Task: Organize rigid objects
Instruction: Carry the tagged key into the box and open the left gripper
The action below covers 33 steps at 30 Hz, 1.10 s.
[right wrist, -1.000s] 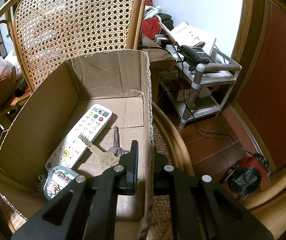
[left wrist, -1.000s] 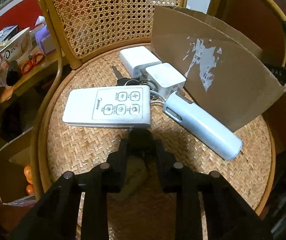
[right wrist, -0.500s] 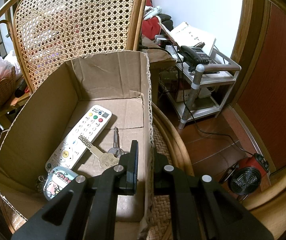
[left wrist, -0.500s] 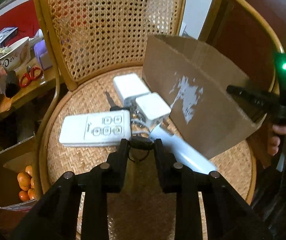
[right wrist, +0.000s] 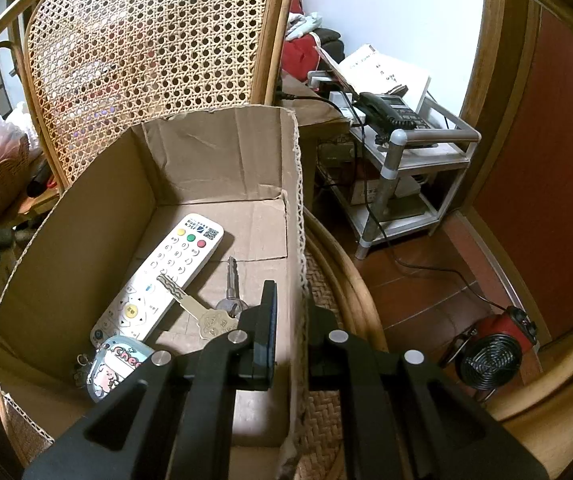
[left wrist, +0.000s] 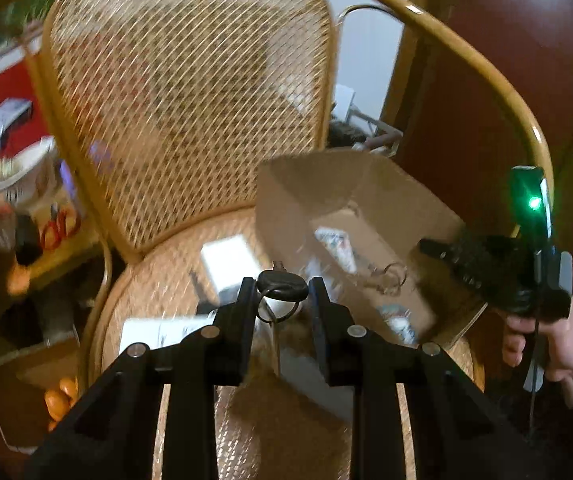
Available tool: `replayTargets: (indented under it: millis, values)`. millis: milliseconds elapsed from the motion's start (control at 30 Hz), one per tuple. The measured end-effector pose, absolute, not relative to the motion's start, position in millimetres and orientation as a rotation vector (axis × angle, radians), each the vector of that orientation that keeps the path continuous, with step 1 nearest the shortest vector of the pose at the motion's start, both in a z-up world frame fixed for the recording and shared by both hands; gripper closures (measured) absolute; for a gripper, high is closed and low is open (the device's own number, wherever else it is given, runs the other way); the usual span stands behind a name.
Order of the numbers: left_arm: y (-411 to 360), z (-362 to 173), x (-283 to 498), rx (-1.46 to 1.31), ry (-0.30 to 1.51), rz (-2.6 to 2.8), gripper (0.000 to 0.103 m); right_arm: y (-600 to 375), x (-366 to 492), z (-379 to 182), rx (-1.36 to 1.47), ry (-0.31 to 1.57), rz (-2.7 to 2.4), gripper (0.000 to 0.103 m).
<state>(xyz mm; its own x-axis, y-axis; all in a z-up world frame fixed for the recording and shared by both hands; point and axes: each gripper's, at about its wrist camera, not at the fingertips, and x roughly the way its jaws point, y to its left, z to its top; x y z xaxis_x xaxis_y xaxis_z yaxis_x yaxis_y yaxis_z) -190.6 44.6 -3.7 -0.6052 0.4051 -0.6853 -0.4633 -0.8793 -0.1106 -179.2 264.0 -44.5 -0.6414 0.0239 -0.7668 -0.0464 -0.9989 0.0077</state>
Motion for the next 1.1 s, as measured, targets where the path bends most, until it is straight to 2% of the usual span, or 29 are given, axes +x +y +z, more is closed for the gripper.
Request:
replayTargets:
  millis: [467, 867, 1100]
  values:
    - [107.0, 32.0, -180.3, -0.855, 0.138, 2.425, 0.079, 264.1, -179.1, -44.7, -1.312, 0.045, 2.813, 0.092]
    - [146.3, 5.0, -170.7, -0.93, 0.216, 2.34, 0.08, 263.6, -178.3, -43.0, -1.309, 0.054, 2.814, 0.092]
    - [155.2, -12.8, -179.8, -1.008, 0.199, 2.326, 0.08, 265.2, -177.6, -43.3, -1.307, 0.053, 2.814, 0.092]
